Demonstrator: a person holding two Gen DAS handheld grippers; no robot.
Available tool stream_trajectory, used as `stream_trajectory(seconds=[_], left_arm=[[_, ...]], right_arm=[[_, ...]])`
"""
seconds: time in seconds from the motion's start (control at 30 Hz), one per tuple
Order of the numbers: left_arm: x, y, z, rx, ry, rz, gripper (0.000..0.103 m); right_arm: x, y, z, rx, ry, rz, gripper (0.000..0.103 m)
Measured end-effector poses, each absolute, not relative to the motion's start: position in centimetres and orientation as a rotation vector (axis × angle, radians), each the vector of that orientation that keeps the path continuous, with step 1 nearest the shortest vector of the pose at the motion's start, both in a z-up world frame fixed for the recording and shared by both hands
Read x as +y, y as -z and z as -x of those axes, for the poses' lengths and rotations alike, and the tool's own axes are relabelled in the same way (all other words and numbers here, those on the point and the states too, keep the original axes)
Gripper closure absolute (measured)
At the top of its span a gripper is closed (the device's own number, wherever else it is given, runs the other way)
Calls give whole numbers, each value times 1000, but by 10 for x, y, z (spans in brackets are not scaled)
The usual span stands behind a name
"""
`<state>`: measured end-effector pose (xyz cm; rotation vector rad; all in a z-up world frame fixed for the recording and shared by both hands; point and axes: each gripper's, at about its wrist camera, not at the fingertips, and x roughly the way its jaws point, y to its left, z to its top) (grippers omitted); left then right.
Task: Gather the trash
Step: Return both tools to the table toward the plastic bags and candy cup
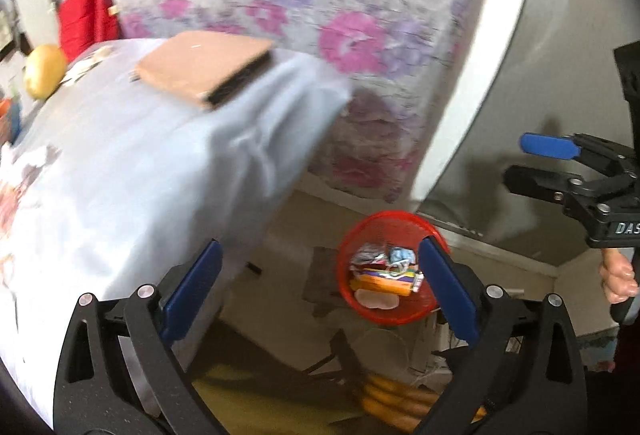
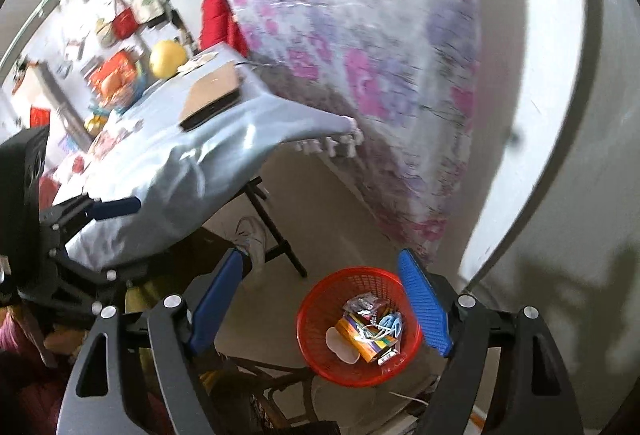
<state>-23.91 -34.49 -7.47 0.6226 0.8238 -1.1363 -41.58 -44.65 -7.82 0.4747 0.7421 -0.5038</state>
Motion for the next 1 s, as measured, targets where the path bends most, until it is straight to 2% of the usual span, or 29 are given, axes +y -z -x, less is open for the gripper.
stream_trajectory(seconds=[0.53,1.0], left_arm=[[-230,31,188,680,951,-406,7],[-132,33,109,695,756,-262,7]], right_arm=[[-363,18,344,719,360,-304,19],[-285,5,229,718,149,-266,18]])
